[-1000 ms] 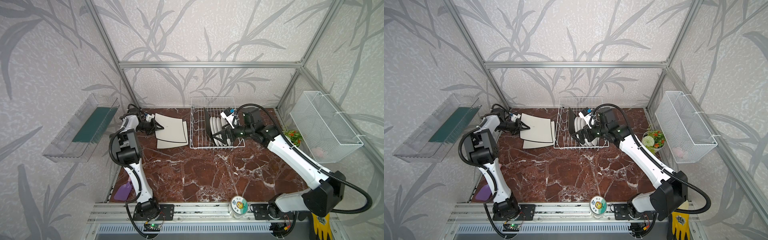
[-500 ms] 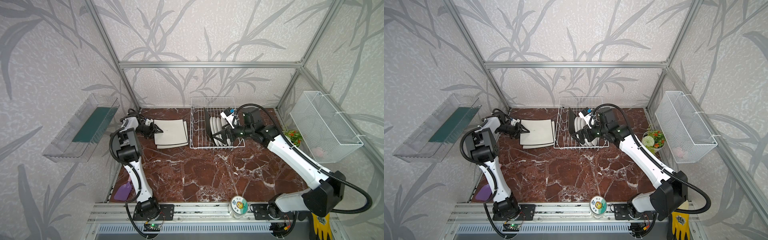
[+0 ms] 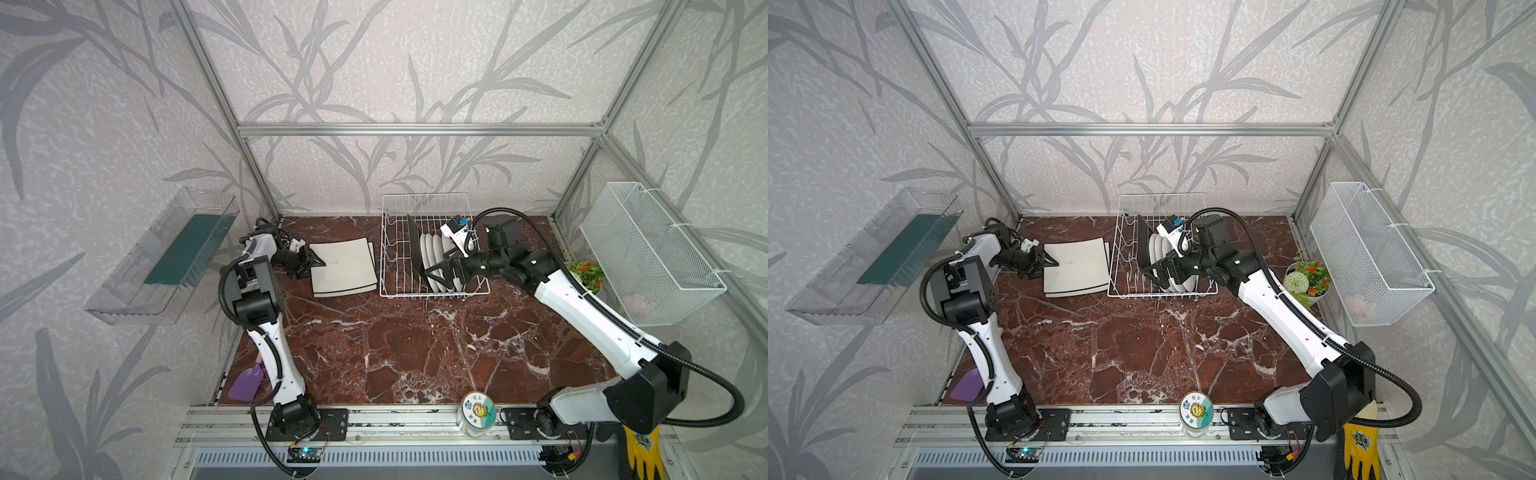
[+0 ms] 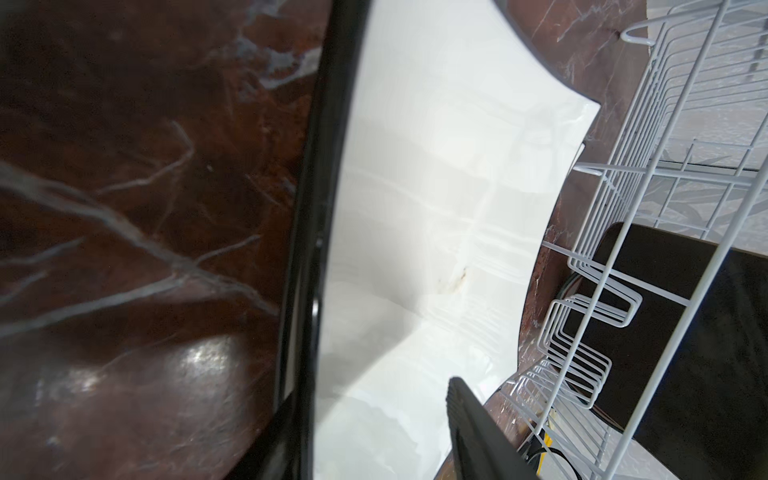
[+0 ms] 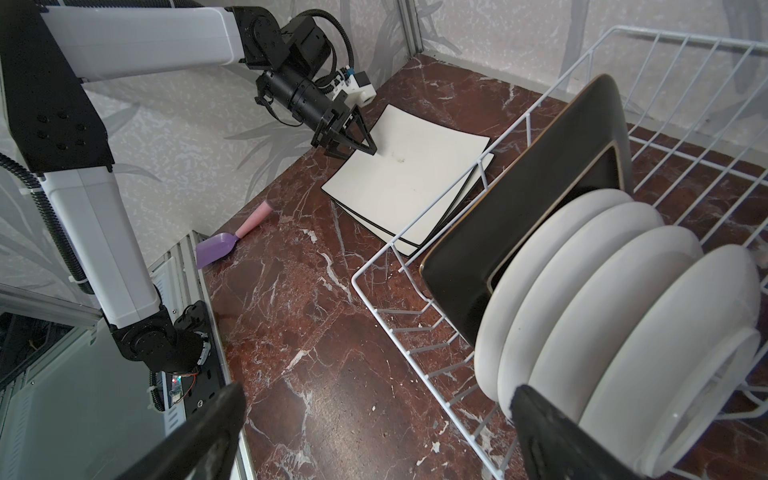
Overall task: Unload the plates from the dish rack
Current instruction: 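Lower the square white plate onto the first plate and open the left gripper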
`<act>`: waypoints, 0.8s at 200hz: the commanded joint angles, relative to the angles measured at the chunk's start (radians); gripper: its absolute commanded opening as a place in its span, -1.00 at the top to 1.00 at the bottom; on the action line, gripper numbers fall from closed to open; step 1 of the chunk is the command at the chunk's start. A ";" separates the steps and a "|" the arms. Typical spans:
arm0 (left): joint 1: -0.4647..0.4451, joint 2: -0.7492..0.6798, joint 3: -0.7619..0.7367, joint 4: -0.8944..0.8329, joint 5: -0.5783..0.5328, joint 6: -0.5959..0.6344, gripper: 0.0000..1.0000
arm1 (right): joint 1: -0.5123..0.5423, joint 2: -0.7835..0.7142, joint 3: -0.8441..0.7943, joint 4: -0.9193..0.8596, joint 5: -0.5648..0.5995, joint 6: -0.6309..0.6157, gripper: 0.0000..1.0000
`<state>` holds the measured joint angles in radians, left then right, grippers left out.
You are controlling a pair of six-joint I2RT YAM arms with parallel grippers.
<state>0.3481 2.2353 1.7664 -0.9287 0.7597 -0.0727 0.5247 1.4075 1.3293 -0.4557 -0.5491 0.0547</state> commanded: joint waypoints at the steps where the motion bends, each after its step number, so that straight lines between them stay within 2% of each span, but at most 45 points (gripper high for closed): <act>1: 0.005 0.010 0.037 -0.027 0.003 -0.009 -0.08 | 0.004 -0.010 0.019 -0.012 0.003 -0.004 -0.98; 86: 0.015 0.008 0.035 -0.003 -0.054 -0.046 -0.14 | 0.004 -0.012 0.019 -0.015 0.009 -0.009 -0.98; 160: 0.017 -0.096 -0.016 0.075 -0.101 -0.086 -0.29 | 0.004 0.003 0.049 -0.045 0.040 -0.008 -0.98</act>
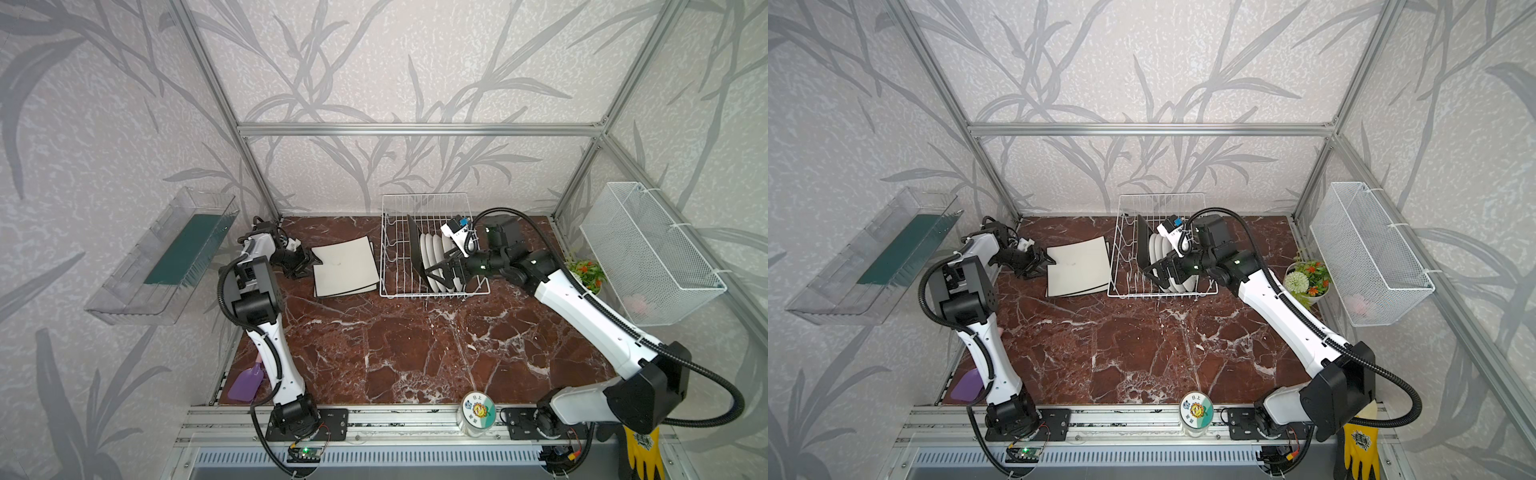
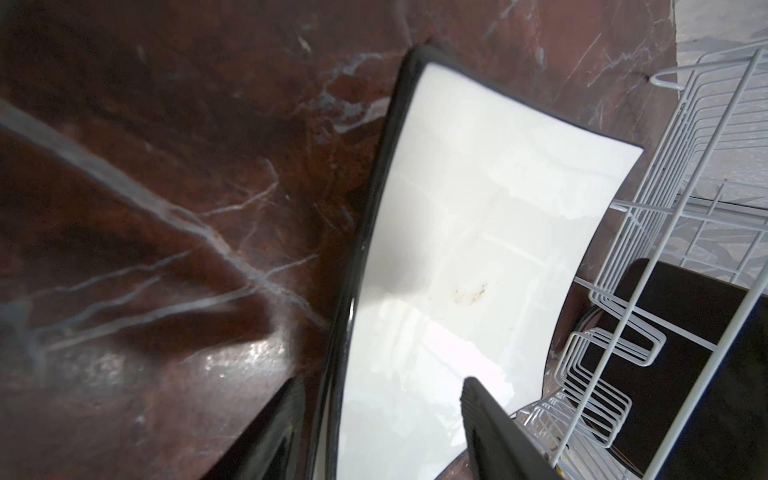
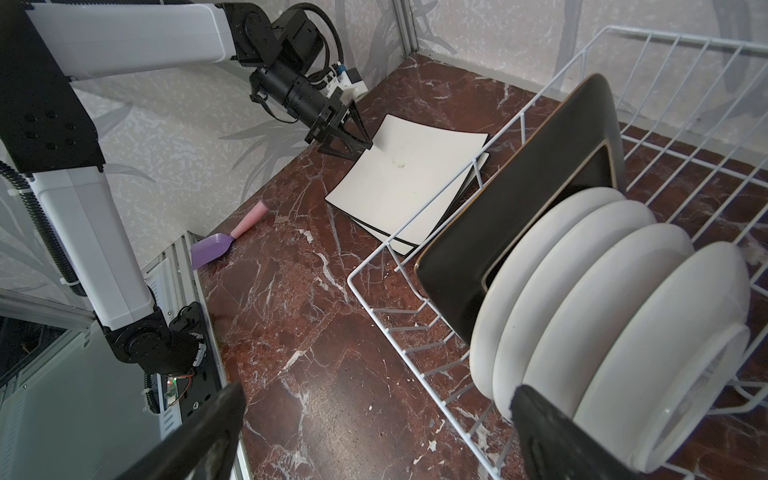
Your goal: Unload the plates from the dish rack
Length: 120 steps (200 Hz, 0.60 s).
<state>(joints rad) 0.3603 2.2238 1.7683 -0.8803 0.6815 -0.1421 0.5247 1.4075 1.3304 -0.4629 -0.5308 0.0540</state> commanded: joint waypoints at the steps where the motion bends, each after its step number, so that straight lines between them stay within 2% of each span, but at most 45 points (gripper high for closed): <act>1: 0.005 -0.087 -0.019 0.028 -0.023 -0.017 -0.29 | 0.004 0.003 0.048 -0.039 0.022 -0.008 -0.98; 81: -0.021 -0.241 -0.064 0.069 -0.001 -0.034 -0.52 | 0.003 0.005 0.062 -0.052 0.074 0.007 -0.98; 88: -0.028 -0.258 -0.065 0.067 0.001 -0.032 -0.60 | 0.004 0.003 0.062 -0.052 0.081 0.006 -0.98; 93: -0.033 -0.269 -0.066 0.067 0.003 -0.029 -0.85 | 0.004 0.001 0.062 -0.052 0.086 0.006 -0.98; 95: -0.035 -0.274 -0.067 0.065 0.003 -0.026 -0.89 | 0.004 0.000 0.062 -0.052 0.089 0.006 -0.98; 112: -0.058 -0.321 -0.087 0.070 0.014 -0.005 -0.91 | 0.004 -0.008 0.061 -0.049 0.111 0.012 -0.98; 120: -0.069 -0.345 -0.098 0.071 0.016 0.004 -0.99 | 0.004 -0.011 0.061 -0.049 0.128 0.019 -0.98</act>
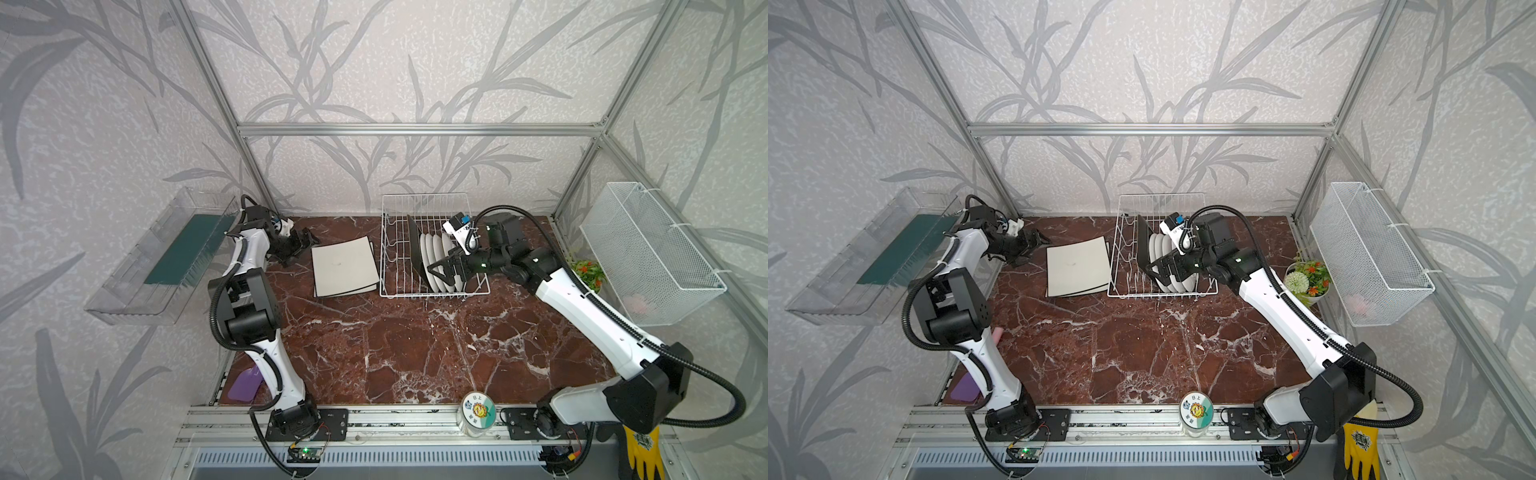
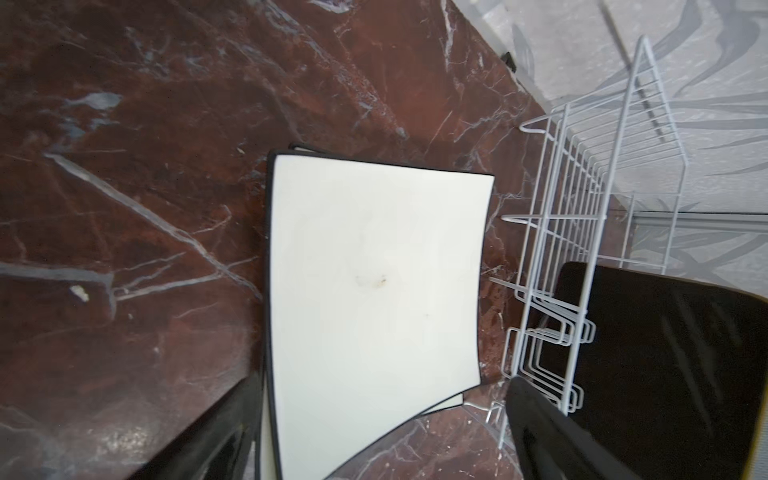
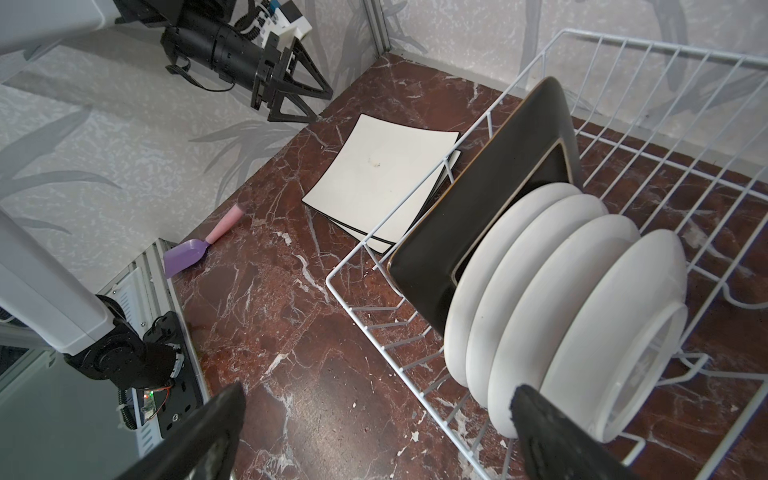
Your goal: Unload the plates from the dish rack
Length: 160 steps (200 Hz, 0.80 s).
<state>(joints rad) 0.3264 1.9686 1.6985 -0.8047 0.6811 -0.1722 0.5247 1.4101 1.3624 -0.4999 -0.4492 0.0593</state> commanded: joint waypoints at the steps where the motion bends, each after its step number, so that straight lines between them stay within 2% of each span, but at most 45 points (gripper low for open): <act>1: -0.036 -0.093 -0.030 -0.004 0.017 0.037 -0.99 | 0.005 -0.014 0.028 -0.012 0.048 0.014 -0.98; 51: -0.136 -0.242 -0.084 0.011 -0.001 0.073 -0.99 | 0.004 -0.038 0.010 -0.008 0.139 0.033 -0.98; 71: -0.200 -0.311 -0.092 0.012 -0.055 0.086 -0.99 | 0.004 -0.066 -0.011 0.010 0.194 0.040 -0.98; 85: -0.230 -0.361 -0.111 0.038 -0.083 0.072 -0.99 | 0.004 -0.095 -0.038 0.028 0.238 0.040 -0.98; 121: -0.265 -0.490 -0.174 0.102 -0.064 0.015 -0.99 | 0.003 -0.177 -0.138 0.086 0.383 0.028 -0.98; 160: -0.325 -0.561 -0.166 0.053 -0.103 0.000 -0.99 | 0.004 -0.251 -0.245 0.174 0.447 0.028 -0.98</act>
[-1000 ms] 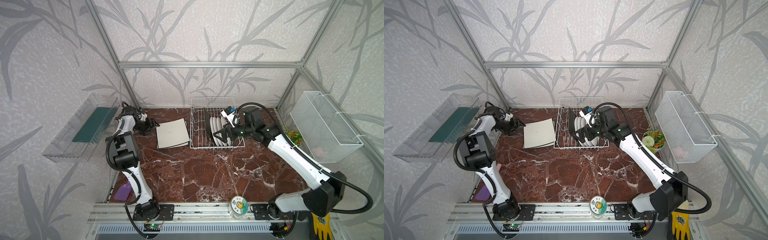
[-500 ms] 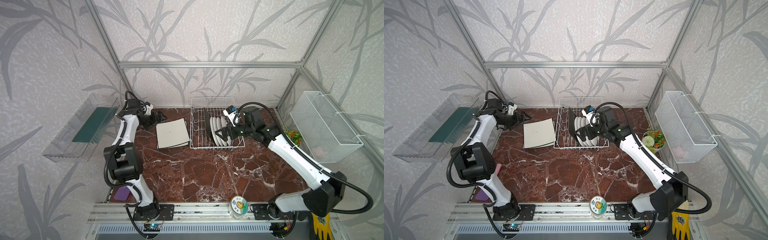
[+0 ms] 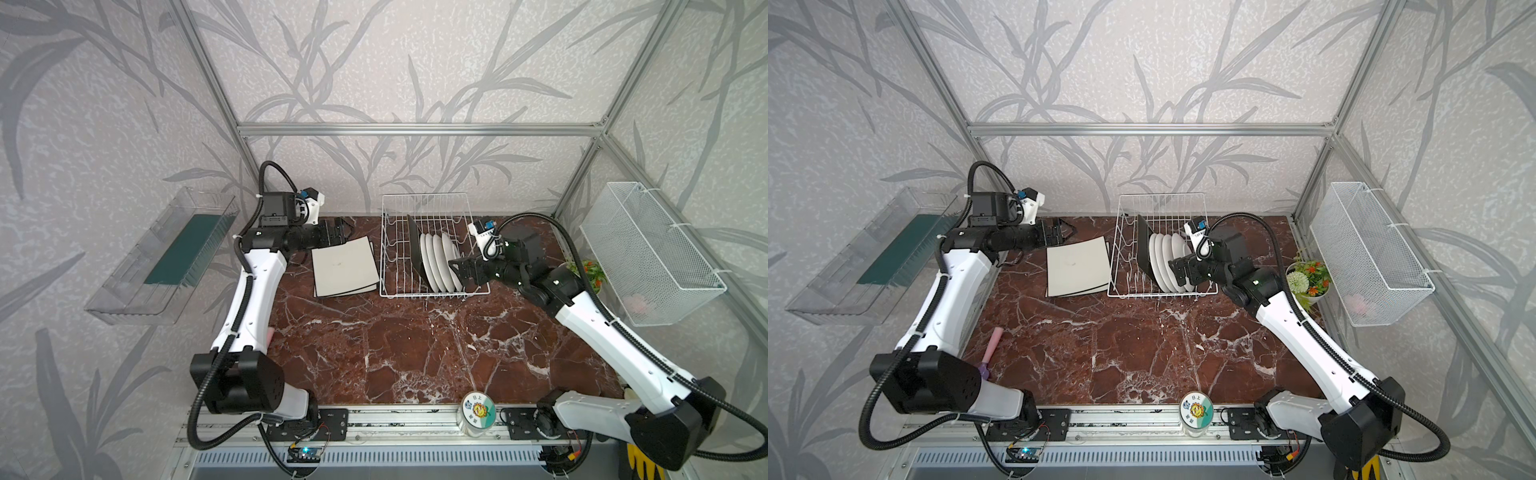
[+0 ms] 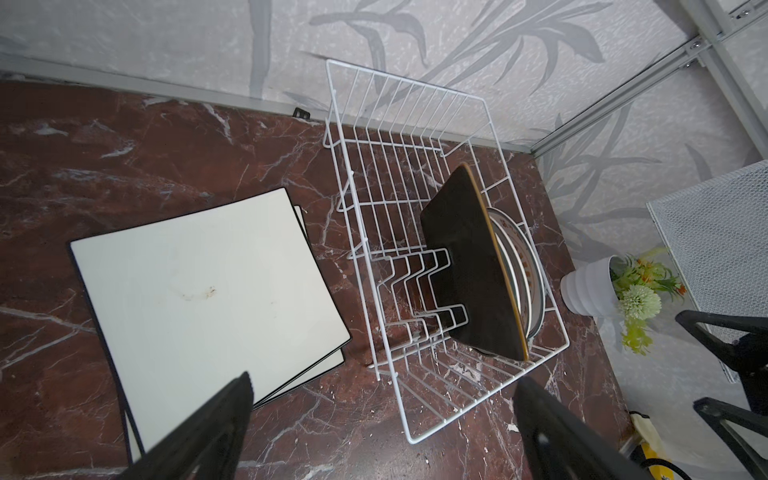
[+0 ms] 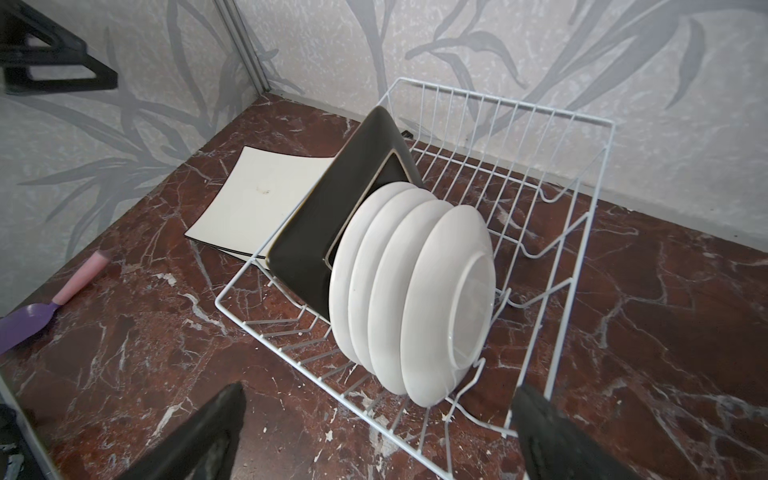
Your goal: Unload the plates from the dish rack
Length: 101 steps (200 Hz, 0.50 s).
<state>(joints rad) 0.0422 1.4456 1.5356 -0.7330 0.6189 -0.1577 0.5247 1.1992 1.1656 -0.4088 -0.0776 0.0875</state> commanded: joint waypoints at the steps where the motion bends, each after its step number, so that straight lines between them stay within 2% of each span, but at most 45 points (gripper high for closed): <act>1: -0.043 -0.039 -0.003 -0.019 -0.041 -0.015 -0.99 | 0.004 -0.041 -0.050 0.086 0.077 -0.001 -0.98; 51: -0.169 -0.038 -0.015 0.002 -0.110 -0.048 -0.99 | 0.004 -0.095 -0.178 0.244 0.075 -0.005 -0.98; 101: -0.297 0.050 -0.001 0.036 -0.169 -0.102 -0.97 | 0.004 -0.102 -0.207 0.254 0.066 0.000 -0.98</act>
<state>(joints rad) -0.2043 1.4513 1.5307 -0.7208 0.5037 -0.2180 0.5247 1.1263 0.9688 -0.2058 -0.0170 0.0856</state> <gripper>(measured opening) 0.989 0.990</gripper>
